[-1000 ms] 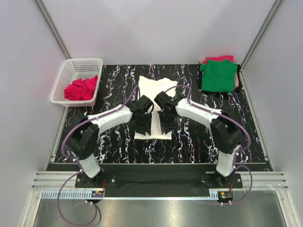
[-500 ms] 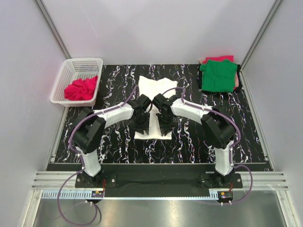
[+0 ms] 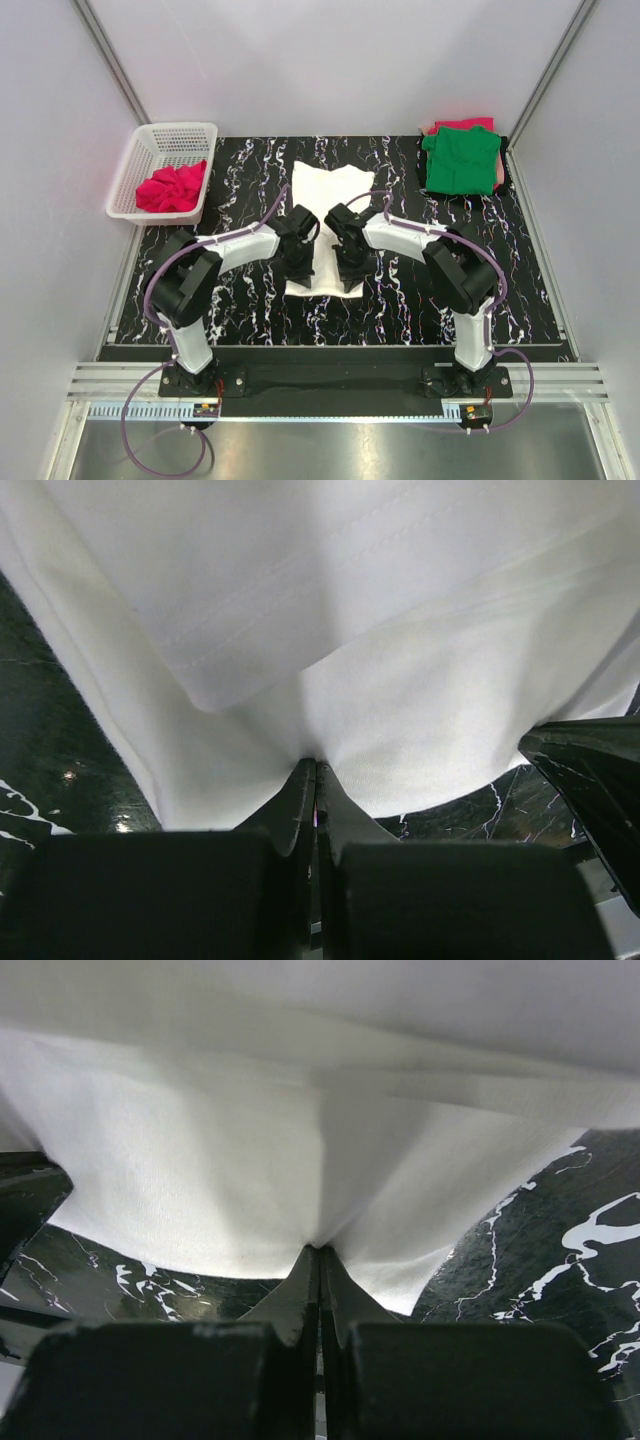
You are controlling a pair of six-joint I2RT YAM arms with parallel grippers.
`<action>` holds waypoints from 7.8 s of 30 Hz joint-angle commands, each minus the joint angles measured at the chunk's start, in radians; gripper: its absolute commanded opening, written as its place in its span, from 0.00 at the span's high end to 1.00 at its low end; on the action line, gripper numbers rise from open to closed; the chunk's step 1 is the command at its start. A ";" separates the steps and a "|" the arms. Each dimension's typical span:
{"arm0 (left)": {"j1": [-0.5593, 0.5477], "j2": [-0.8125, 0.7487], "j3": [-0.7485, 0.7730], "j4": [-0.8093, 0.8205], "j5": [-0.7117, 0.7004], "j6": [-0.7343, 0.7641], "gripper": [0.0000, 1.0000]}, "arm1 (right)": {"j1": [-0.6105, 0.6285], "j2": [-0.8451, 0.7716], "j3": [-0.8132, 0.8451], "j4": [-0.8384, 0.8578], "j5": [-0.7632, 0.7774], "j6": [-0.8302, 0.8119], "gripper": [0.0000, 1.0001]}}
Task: Fold and stack the t-shirts
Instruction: Fold the tshirt
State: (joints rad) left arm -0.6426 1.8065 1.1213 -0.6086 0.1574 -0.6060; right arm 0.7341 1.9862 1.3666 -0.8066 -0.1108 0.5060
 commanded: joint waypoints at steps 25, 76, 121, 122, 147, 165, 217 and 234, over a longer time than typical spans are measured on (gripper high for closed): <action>-0.134 -0.232 -0.317 0.044 0.051 -0.095 1.00 | 0.053 -0.233 -0.279 -0.066 -0.038 0.131 1.00; 0.153 -0.151 -0.068 -0.022 0.122 0.089 0.53 | -0.061 -0.248 -0.037 -0.120 -0.024 0.100 0.81; 0.150 -0.041 0.031 -0.042 0.188 0.084 0.56 | -0.061 -0.193 -0.106 -0.040 -0.069 0.108 0.80; 0.149 -0.035 0.035 -0.040 0.191 0.084 0.57 | -0.059 -0.191 -0.106 -0.042 -0.070 0.109 0.80; 0.175 0.010 0.212 -0.042 0.157 0.037 0.94 | -0.061 -0.175 -0.147 -0.029 -0.072 0.103 0.81; 0.212 0.013 0.204 -0.065 0.154 0.032 0.74 | -0.062 -0.119 -0.061 -0.022 -0.004 0.060 0.81; 0.061 -0.121 0.041 -0.089 0.275 0.117 0.67 | -0.168 -0.108 0.157 -0.121 -0.104 -0.063 0.81; 0.018 -0.001 0.074 -0.022 0.246 0.077 0.68 | -0.122 -0.093 0.072 -0.031 -0.147 -0.011 0.82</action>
State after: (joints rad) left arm -0.6094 1.7790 1.1625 -0.6659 0.4114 -0.5213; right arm 0.6106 1.9015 1.4651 -0.8734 -0.2306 0.4793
